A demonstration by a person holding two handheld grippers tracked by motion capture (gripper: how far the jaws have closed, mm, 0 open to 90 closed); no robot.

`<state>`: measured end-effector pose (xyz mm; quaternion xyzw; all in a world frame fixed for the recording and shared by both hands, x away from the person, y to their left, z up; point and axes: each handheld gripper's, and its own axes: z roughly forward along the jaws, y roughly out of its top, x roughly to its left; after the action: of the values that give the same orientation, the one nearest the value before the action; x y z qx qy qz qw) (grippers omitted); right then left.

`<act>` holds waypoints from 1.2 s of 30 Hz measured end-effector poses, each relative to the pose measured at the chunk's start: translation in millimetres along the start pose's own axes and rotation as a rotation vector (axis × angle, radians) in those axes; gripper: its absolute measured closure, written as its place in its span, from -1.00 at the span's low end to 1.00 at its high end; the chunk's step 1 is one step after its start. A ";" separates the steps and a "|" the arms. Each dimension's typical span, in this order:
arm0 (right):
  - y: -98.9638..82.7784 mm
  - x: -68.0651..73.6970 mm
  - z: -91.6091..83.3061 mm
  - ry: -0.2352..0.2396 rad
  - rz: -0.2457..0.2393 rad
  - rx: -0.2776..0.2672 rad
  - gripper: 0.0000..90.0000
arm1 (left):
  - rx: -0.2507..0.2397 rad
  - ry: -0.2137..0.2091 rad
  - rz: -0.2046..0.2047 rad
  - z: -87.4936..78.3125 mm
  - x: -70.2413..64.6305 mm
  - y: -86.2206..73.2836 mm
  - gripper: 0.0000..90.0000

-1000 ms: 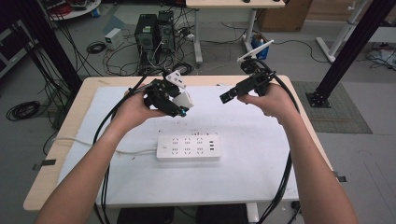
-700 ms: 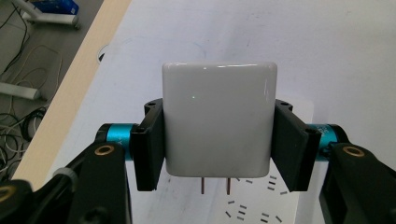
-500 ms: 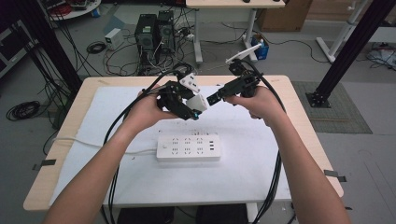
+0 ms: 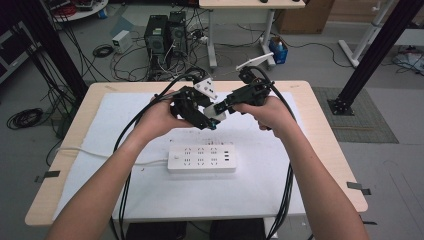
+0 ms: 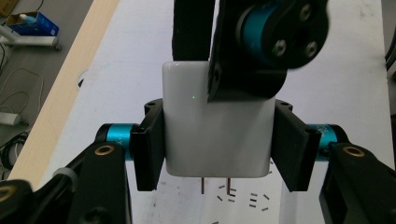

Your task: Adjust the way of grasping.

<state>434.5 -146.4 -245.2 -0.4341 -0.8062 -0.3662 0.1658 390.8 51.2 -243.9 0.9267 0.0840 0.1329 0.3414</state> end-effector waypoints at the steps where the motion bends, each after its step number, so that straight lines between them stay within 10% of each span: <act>1: 0.1 0.0 1.0 0.008 0.009 0.006 -0.39 | -0.002 0.000 0.007 -0.2 0.2 0.5 -0.05; 17: 0.3 -3.4 9.7 0.132 0.065 0.007 0.36 | 0.006 0.052 0.097 2.3 -7.7 2.7 -0.07; 24: -1.1 -3.1 3.5 0.115 0.053 -0.011 0.39 | 0.084 0.049 0.042 2.7 -1.0 -4.1 -0.35; 36: -4.9 0.0 -27.4 -0.110 -0.062 -0.005 0.39 | 0.374 0.078 -0.176 -13.9 18.1 -39.1 -0.50</act>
<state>429.0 -168.3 -228.8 -0.4289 -0.8262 -0.3486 0.1089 401.2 93.6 -255.9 0.9572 0.2007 0.1204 0.1705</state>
